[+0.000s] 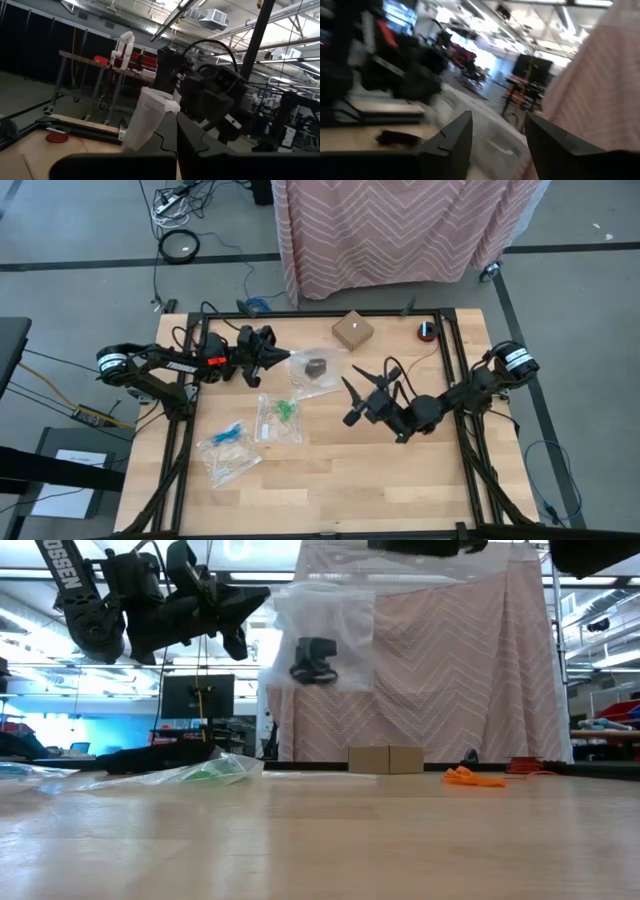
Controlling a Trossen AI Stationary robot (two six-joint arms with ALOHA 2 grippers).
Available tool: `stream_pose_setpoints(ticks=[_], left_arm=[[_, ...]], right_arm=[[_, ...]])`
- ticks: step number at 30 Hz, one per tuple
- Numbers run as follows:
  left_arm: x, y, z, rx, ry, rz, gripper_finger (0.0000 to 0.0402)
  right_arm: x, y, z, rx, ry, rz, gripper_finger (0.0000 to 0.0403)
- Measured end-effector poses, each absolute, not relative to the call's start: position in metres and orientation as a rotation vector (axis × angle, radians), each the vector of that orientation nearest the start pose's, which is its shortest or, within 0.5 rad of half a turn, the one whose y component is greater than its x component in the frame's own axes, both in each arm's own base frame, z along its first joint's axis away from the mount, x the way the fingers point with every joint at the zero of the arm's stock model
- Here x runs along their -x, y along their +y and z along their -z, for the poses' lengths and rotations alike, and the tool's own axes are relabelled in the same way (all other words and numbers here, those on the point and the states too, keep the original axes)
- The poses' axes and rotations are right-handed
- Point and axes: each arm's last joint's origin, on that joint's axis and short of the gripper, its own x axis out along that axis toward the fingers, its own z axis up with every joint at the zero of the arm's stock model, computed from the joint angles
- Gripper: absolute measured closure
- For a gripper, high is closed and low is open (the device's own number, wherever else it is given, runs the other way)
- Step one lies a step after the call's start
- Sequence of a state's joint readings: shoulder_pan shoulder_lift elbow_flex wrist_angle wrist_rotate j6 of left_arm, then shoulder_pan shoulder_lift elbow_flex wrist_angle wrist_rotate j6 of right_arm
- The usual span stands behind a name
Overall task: Sort rubber bands
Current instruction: Close the transparent zip bag
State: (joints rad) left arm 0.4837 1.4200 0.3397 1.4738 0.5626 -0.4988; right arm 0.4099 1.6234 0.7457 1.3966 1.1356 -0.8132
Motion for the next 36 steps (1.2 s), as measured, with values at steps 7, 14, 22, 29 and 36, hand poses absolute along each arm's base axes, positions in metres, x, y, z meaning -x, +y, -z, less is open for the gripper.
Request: stream_pose_setpoints(ticks=[7,14,22,29,36], left_arm=[[-0.219,0.089,-0.208,0.326,-0.262,0.189,0.0401],[-0.224,0.082,-0.199,0.355,-0.177,0.200,0.0401],[-0.226,0.077,-0.198,0.360,-0.156,0.224,0.0401],[-0.228,0.072,-0.196,0.349,-0.141,0.227,0.0401],[-0.229,0.073,-0.195,0.351,-0.135,0.212,0.0401]], right_arm=[[-0.312,0.098,-0.281,0.502,-0.027,0.793,0.0232],[-0.360,0.079,-0.316,0.488,0.279,0.583,0.0232],[-0.366,0.033,-0.362,0.224,0.465,0.292,0.0233],[-0.370,-0.004,-0.360,0.058,0.512,0.180,0.0243],[-0.386,-0.006,-0.332,0.051,0.609,0.133,0.0244]])
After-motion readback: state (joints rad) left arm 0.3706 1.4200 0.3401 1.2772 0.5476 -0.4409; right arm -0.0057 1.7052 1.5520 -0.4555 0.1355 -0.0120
